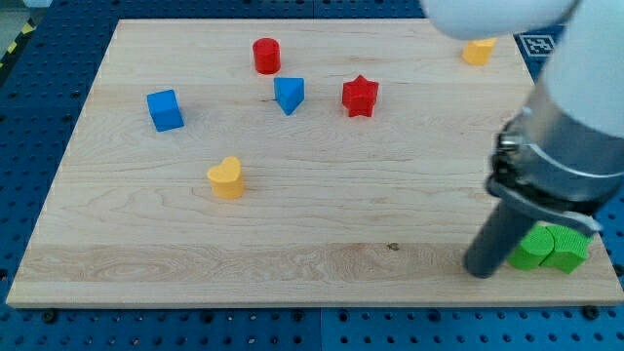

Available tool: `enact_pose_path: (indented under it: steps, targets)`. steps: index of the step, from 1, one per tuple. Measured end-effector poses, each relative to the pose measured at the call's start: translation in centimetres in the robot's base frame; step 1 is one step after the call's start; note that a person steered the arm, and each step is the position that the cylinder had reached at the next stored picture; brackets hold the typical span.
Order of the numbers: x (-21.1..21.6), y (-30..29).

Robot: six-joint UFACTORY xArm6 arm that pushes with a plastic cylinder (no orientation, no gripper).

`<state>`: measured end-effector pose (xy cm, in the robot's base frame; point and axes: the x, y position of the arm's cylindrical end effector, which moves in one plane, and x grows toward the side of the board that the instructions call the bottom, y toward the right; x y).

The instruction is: Move your arm closer to the yellow heart

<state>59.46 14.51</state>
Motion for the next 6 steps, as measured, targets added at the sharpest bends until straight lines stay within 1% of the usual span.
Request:
enact_pose_path:
  steps: [1, 2, 3, 4, 5, 6]
  targets:
    - [-0.2, -7.0]
    - [-1.6, -14.6]
    - [-4.3, -20.7]
    - [-5.3, -25.7]
    - [-7.0, -29.5]
    - [-10.4, -29.6]
